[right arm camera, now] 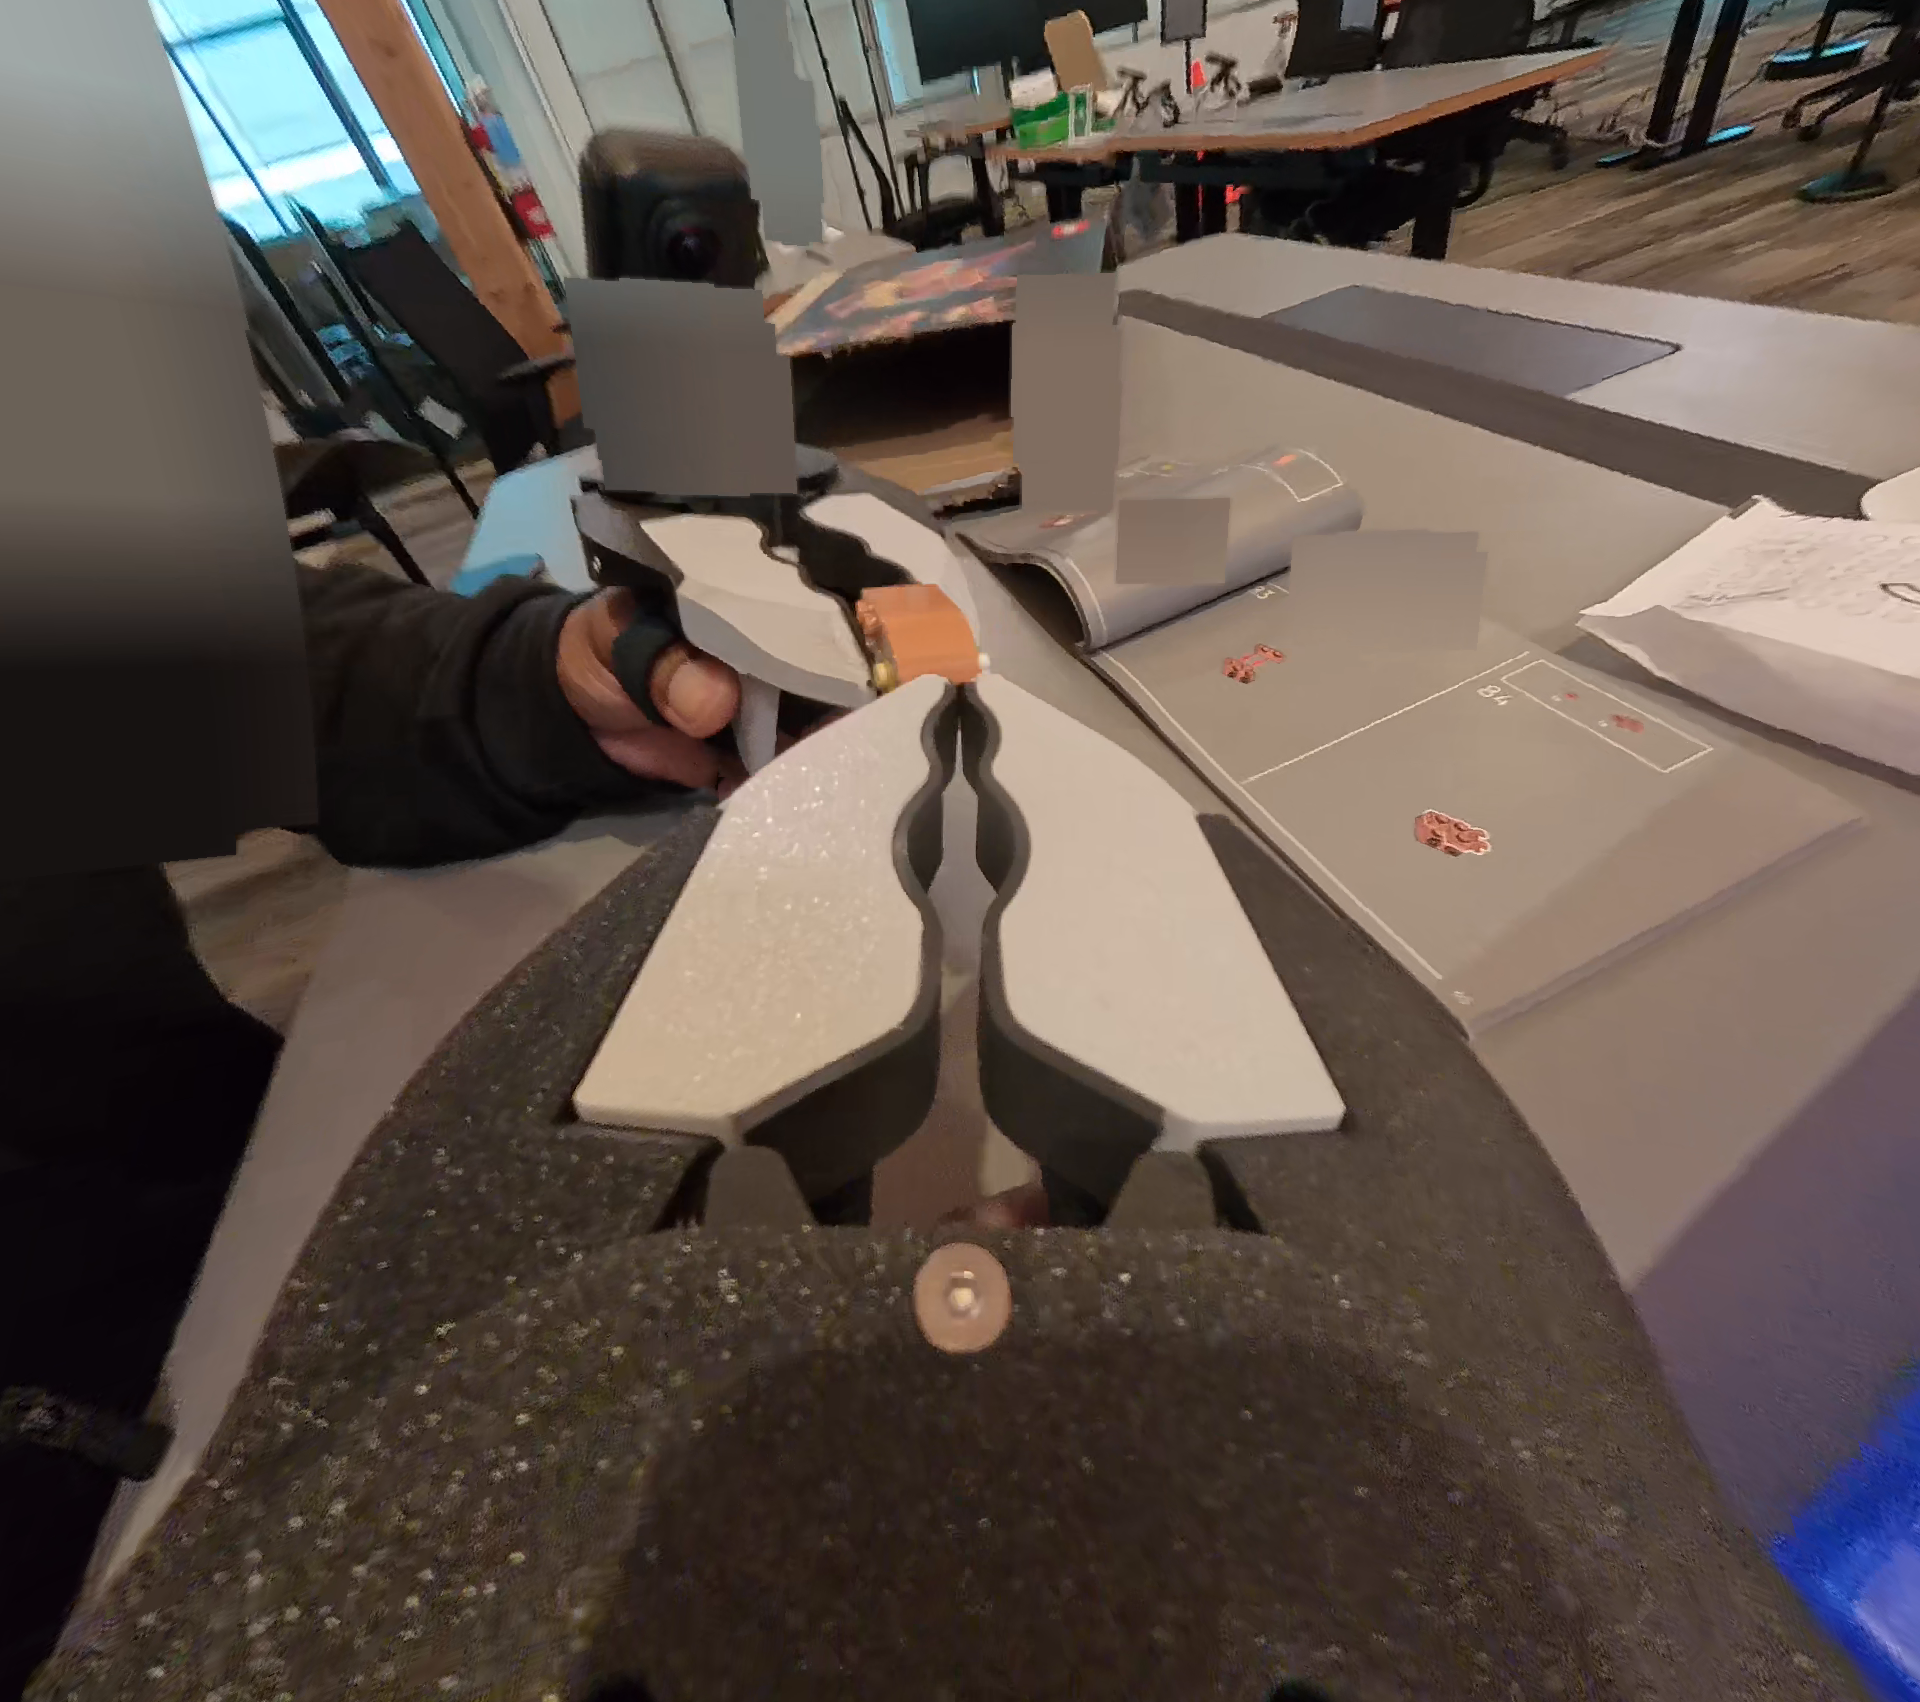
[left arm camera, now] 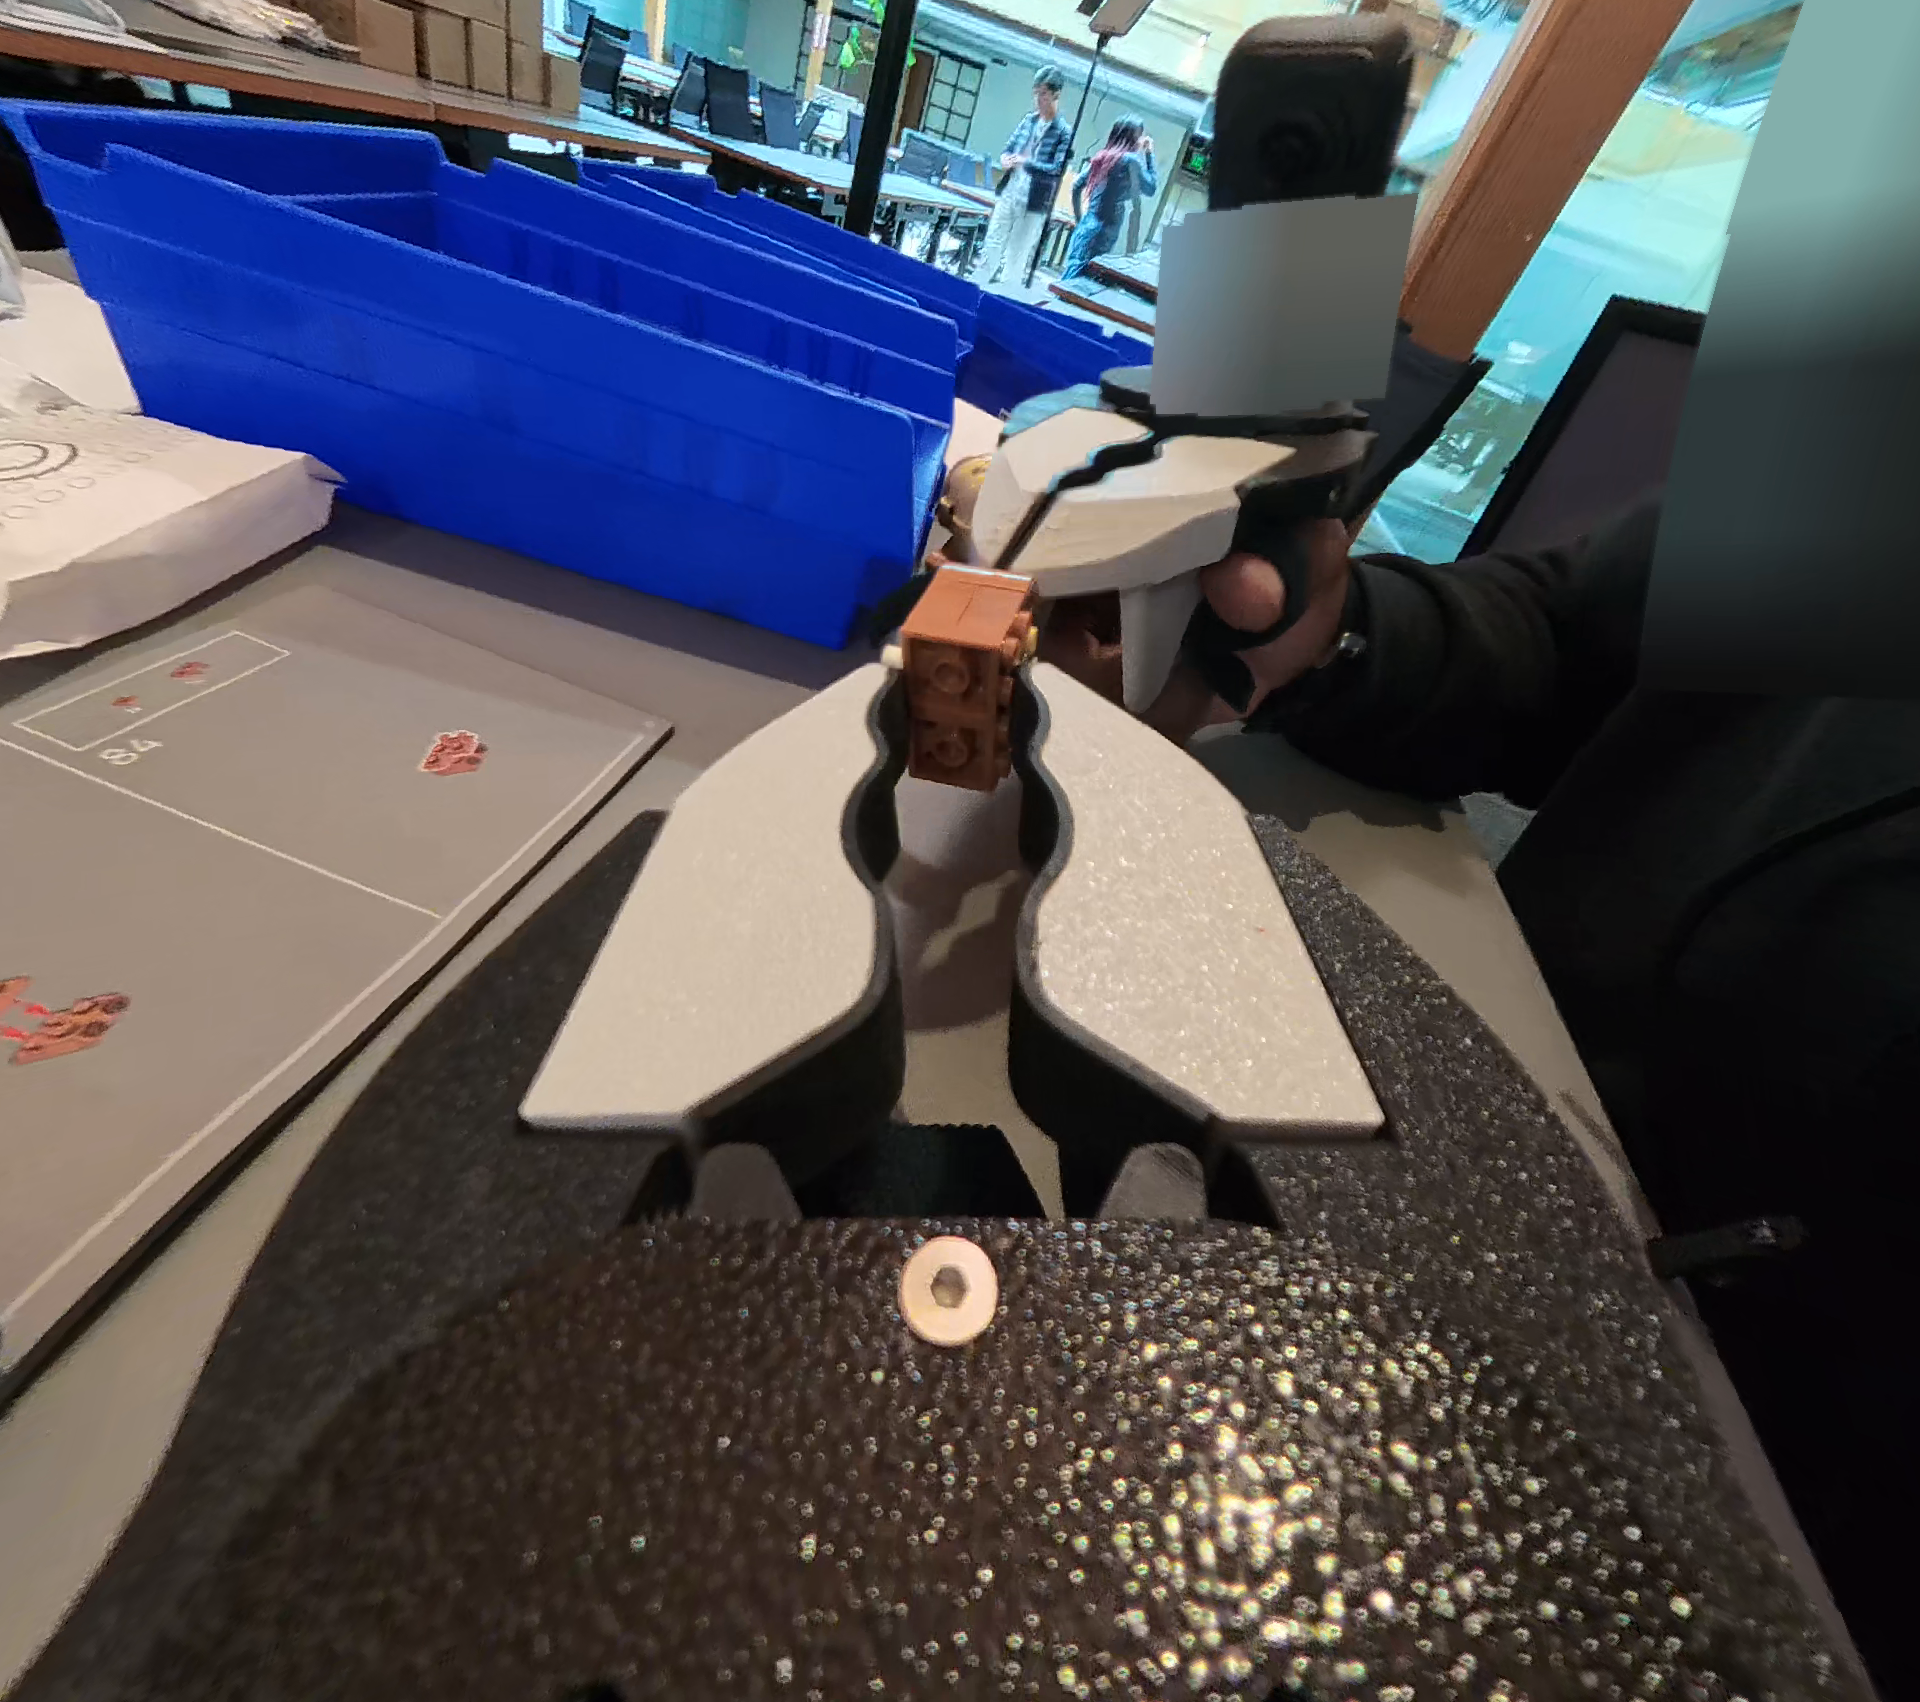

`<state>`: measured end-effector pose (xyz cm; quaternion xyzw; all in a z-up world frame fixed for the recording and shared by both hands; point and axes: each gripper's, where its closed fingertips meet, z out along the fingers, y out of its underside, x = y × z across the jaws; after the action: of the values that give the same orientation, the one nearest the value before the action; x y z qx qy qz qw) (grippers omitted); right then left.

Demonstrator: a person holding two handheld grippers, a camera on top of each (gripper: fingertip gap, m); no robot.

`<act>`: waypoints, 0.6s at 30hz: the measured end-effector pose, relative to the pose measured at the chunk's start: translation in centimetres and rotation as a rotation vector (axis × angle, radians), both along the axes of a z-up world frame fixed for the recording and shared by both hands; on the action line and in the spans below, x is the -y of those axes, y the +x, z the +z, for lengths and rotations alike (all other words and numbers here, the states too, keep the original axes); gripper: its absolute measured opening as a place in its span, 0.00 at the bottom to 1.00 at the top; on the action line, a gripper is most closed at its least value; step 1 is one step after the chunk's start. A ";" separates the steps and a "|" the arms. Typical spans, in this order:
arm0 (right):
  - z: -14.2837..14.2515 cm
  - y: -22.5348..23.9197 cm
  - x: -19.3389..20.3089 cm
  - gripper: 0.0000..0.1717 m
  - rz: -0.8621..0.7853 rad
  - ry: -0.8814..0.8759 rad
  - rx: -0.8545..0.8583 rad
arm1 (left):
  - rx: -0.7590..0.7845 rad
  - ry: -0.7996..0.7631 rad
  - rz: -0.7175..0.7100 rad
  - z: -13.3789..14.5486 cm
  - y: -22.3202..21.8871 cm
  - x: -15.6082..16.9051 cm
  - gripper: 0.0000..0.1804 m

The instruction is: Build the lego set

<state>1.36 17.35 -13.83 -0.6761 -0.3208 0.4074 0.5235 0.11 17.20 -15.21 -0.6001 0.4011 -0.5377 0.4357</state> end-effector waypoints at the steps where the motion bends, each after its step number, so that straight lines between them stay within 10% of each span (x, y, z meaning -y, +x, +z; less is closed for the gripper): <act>1: 0.2 0.2 -0.1 0.05 0.008 -0.012 -0.033 | 0.008 -0.007 -0.008 0.1 0.0 0.0 0.10; 18: -0.7 -0.6 1.5 0.09 0.141 -0.026 0.006 | -0.008 -0.025 -0.109 -0.1 0.1 1.2 0.10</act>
<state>0.71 15.86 -14.48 -0.6597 -0.3639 0.4454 0.4837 0.26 15.98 -15.32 -0.5850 0.4280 -0.5633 0.3966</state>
